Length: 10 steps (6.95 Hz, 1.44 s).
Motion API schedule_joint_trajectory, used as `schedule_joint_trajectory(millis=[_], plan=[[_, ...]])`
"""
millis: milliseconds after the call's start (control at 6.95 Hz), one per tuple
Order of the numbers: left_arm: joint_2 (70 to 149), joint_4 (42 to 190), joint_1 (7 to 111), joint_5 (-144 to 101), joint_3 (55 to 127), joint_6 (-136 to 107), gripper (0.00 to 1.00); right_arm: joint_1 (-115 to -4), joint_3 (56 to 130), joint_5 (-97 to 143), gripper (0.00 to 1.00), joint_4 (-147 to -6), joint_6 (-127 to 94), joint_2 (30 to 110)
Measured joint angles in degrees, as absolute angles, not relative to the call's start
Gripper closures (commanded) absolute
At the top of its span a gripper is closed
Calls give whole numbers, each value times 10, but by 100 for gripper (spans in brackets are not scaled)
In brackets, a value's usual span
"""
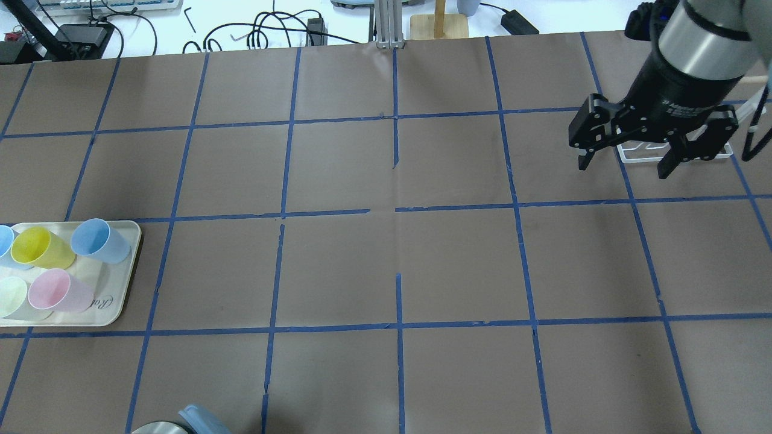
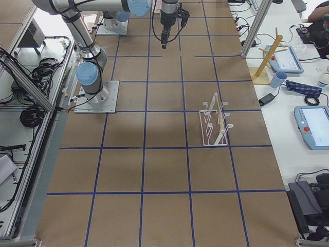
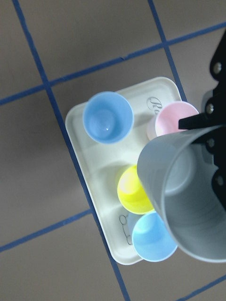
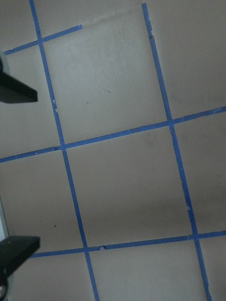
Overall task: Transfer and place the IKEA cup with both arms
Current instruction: 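Lower the white cup into the tray's empty slot with the left gripper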
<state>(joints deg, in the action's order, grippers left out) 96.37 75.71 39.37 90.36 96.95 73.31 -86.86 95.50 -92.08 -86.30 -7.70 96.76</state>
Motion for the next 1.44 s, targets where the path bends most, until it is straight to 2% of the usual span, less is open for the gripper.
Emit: schedule_joint_trajectory(millis=[288,719,1438], plan=[[1015,737,334,900,969,789,100,-894,979,-921,0,-897,-80,974],[1067,673,314,902,977,765,100,-894,978,-894,0,-894,-77,974],[1079,663,314,905,1003,740,100,-886,954,-890,0,-864,-64,975]])
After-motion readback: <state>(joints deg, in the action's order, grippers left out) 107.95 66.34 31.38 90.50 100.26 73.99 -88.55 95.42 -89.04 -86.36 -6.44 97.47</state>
